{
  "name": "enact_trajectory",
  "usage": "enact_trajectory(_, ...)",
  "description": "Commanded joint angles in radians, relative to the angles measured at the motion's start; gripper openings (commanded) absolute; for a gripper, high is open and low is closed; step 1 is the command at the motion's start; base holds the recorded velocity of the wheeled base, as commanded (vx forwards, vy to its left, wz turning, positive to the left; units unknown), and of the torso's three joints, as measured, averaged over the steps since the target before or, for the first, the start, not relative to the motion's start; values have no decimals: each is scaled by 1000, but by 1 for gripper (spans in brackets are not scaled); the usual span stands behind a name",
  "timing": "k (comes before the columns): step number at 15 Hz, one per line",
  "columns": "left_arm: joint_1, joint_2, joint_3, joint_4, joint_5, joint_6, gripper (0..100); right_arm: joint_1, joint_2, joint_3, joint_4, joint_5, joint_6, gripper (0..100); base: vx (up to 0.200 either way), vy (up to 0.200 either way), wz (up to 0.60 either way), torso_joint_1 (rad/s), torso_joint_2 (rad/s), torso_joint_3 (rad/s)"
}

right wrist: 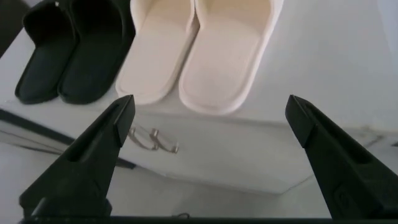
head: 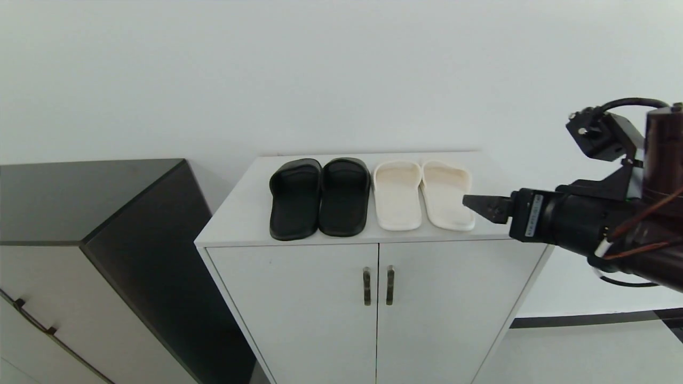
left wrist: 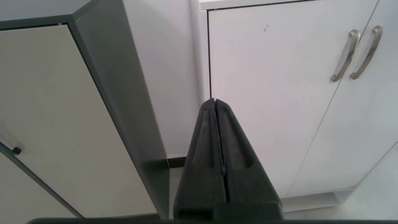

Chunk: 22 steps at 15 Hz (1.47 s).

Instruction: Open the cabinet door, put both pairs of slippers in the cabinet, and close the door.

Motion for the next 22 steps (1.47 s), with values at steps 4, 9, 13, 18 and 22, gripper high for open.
enact_trajectory(4,0,0,0,0,0,-1,0,48,302,-292,-3,-197,-77,100,0,0,0,0,0,0)
enact_trajectory(9,0,0,0,0,0,-7,0,42,489,-502,0,-265,-132,100,0,0,0,0,0,0)
enact_trajectory(13,0,0,0,0,2,-23,0,19,582,-628,46,-262,-133,100,0,0,0,0,0,0)
enact_trajectory(18,0,0,0,0,2,-43,0,-42,659,-708,61,-233,-133,100,0,0,0,0,0,0)
enact_trajectory(22,0,0,0,0,2,-43,0,-64,717,-795,69,-233,-153,100,0,0,0,0,0,0)
